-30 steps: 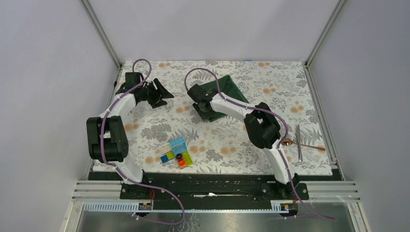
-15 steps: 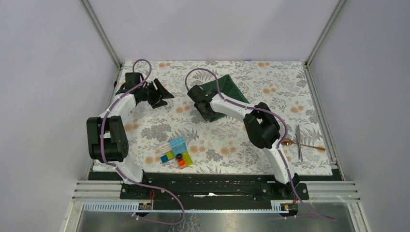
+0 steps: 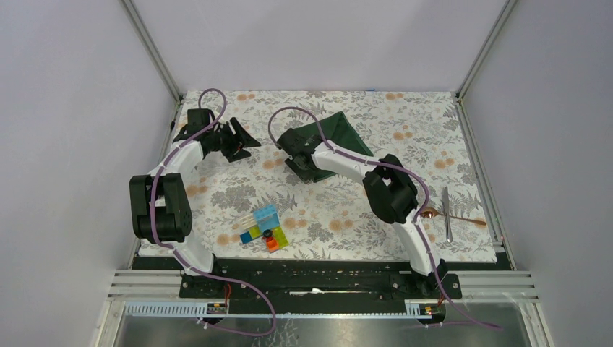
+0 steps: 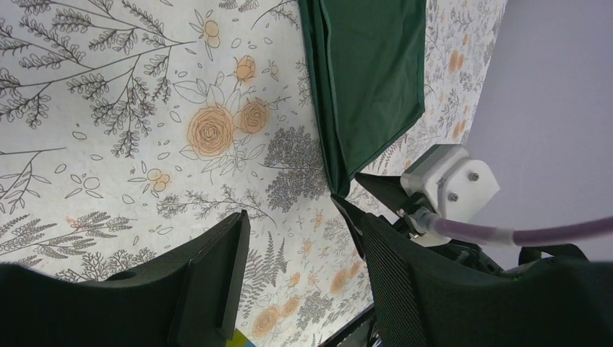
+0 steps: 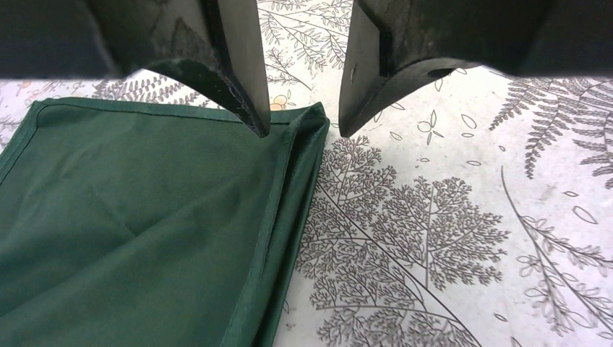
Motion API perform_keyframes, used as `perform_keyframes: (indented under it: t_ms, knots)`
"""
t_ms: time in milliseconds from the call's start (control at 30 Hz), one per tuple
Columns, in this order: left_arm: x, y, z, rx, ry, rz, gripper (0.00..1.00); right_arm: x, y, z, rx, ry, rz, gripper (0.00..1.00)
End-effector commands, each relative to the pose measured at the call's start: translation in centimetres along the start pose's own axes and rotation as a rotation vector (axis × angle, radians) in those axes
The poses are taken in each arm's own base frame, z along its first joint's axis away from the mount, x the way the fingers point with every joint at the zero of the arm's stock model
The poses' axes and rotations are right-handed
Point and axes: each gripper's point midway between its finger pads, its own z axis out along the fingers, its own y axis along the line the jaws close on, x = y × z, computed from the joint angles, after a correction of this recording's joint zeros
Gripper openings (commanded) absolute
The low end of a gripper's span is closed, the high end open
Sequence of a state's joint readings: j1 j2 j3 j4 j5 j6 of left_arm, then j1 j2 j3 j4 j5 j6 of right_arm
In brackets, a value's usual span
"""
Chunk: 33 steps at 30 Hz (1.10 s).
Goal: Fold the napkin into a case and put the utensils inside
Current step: Pick up the upper triangle-folded napkin from the center of the board.
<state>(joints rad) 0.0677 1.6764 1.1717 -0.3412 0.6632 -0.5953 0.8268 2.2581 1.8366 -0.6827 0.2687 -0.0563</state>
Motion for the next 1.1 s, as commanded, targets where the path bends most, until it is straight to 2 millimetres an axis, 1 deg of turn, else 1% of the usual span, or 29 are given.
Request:
perform_keyframes:
  t_ms: [0, 100, 233, 300, 367, 500, 667, 900, 967, 1067]
  knots:
    - [-0.6, -0.6, -0.5, 0.038, -0.024, 0.027, 0.63, -2.0, -0.3, -1.3, 0.016, -0.044, -0.06, 0.47]
    - [-0.6, -0.7, -0.5, 0.043, -0.025, 0.027, 0.63, -2.1, -0.1, -1.2, 0.003, -0.038, -0.071, 0.46]
    - [-0.6, -0.8, -0.6, 0.046, -0.025, 0.028, 0.63, -2.1, 0.5, -0.9, -0.03, -0.033, -0.08, 0.31]
    - [-0.6, -0.8, -0.6, 0.046, -0.025, 0.026, 0.63, -2.0, 0.7, -0.6, -0.038, -0.027, -0.082, 0.25]
    - [-0.6, -0.7, -0.6, 0.045, -0.024, 0.026, 0.63, -1.8, 0.8, -0.3, -0.039, -0.016, -0.085, 0.22]
    - [-0.5, -0.7, -0.5, 0.049, -0.02, 0.024, 0.63, -1.4, 0.7, 0.4, -0.025, 0.0, -0.092, 0.24]
    - [-0.5, -0.7, -0.5, 0.049, -0.019, 0.024, 0.63, -1.0, 0.5, 0.8, -0.013, 0.013, -0.1, 0.32]
    - [-0.4, -0.5, -0.3, 0.048, -0.011, 0.018, 0.63, -0.2, 0.1, 1.4, -0.028, 0.035, -0.101, 0.38]
    - [-0.4, -0.5, -0.3, 0.05, -0.013, 0.019, 0.63, -0.3, 0.1, 1.1, -0.039, 0.029, -0.1, 0.39]
    - [-0.5, -0.5, -0.3, 0.05, -0.012, 0.017, 0.63, -1.4, 0.4, 0.0, -0.074, -0.02, -0.085, 0.39]
